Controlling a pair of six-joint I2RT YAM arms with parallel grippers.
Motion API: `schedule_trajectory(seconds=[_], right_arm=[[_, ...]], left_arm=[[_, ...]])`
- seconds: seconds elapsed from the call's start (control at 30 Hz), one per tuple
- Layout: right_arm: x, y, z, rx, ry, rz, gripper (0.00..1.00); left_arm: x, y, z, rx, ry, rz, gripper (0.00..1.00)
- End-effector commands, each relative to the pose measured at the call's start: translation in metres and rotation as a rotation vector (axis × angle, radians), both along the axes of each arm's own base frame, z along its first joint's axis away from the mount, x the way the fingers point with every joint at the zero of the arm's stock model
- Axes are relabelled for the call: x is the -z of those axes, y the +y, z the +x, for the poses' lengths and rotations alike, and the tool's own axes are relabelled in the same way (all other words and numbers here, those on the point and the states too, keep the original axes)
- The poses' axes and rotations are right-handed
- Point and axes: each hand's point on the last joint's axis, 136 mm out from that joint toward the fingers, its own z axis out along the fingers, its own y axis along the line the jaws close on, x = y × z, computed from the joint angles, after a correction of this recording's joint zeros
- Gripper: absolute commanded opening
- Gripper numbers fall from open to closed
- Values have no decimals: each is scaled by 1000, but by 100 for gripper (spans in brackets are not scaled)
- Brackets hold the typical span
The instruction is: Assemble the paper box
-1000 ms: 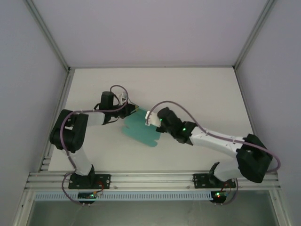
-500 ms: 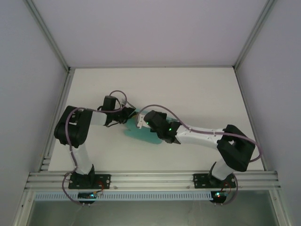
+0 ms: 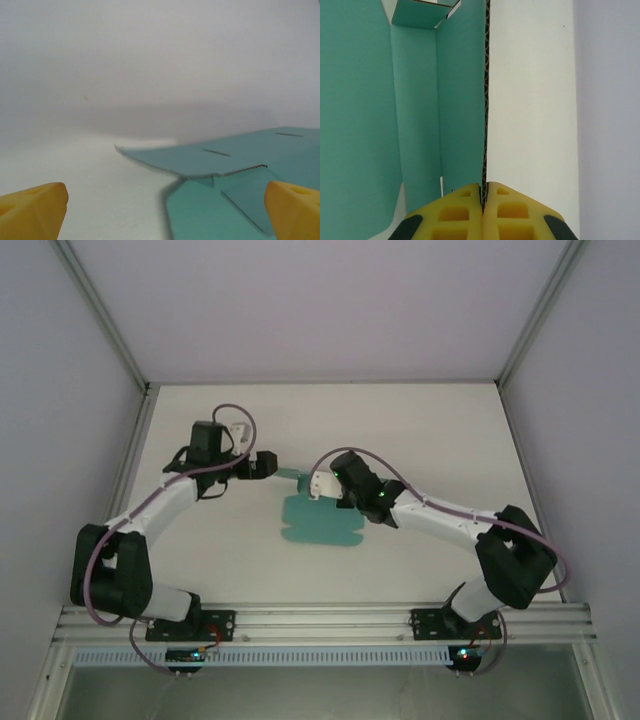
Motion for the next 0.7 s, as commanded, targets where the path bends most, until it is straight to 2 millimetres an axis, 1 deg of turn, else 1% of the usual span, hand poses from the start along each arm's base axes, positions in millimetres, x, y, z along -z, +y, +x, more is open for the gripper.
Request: schedule_trajectory(seconds=[0.0,0.07,0.1,0.13,0.2,0.3,0.4,0.5,0.57,0.67], right_arm=[[5,1,-4,-60,56,-14,0],[6,-1,-1,-57,73,-6,0],[5,-1,2,-52,73,-3,0],[5,-2,3,-48,74,0,0],[4,0,5,-46,72,18,0],[5,0,6,-49,94,44,0],[9,-2,9,-31,106,47,0],[9,0,11,-26,104,53,0],[5,2,14,-21,85,74,0],[2,3,20,-6,39,93,0]], left_arm=[[-18,10,10,92,-111,159,100],[-27,6,21,102,-118,136,100],[-29,-1,22,140,-103,121,100],[-29,-12,20,204,-84,97,100],[-21,-27,18,271,-70,97,100],[0,-40,10,358,-50,147,100],[6,-54,3,426,-68,165,100],[8,-59,4,433,-73,173,100],[12,-59,6,428,-62,175,100],[25,-64,2,448,-26,200,99]])
